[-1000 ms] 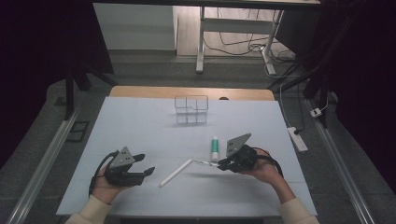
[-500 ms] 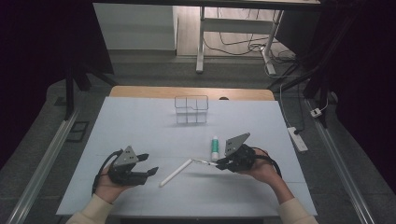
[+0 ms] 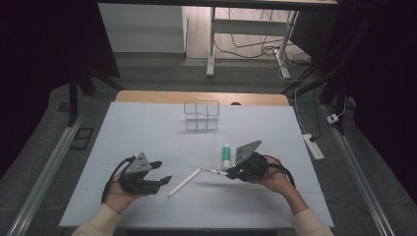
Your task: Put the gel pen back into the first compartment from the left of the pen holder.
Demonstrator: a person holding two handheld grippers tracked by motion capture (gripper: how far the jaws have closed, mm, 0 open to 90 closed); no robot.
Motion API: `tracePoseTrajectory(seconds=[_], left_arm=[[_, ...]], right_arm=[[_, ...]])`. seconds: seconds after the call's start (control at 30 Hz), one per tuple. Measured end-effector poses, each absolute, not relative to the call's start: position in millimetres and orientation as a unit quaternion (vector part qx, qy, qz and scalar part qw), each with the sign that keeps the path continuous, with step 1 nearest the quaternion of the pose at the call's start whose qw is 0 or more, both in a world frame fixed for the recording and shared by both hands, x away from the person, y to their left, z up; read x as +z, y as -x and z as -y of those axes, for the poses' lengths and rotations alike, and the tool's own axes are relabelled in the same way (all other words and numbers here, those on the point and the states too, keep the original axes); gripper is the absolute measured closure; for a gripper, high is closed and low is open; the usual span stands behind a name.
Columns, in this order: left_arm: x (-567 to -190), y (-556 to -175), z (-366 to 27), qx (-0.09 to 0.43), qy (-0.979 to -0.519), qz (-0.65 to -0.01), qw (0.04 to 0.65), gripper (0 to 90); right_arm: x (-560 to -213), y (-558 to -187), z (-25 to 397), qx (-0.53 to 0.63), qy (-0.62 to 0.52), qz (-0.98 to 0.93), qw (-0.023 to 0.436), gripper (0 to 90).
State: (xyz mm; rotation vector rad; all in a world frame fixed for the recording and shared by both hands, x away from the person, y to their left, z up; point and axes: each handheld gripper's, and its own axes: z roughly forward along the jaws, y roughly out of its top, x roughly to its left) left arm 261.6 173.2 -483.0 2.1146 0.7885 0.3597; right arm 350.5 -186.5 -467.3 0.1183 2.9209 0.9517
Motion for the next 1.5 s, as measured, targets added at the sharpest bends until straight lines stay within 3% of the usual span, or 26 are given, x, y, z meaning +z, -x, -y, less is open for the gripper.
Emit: tracePoseTrajectory(seconds=[1.17, 1.5], left_arm=[[-472.6, -293.2, -99.2, 0.104, -0.888, -0.245, 0.374, 36.8], [-476.7, -300.4, -82.9, 0.092, -0.910, -0.219, 0.341, 45.1]], right_arm=[[-470.1, -345.3, 138.3, 0.296, -0.009, -0.955, 0.025, 78.8], [-470.1, -345.4, 131.7, 0.291, -0.005, -0.956, 0.024, 78.7]])
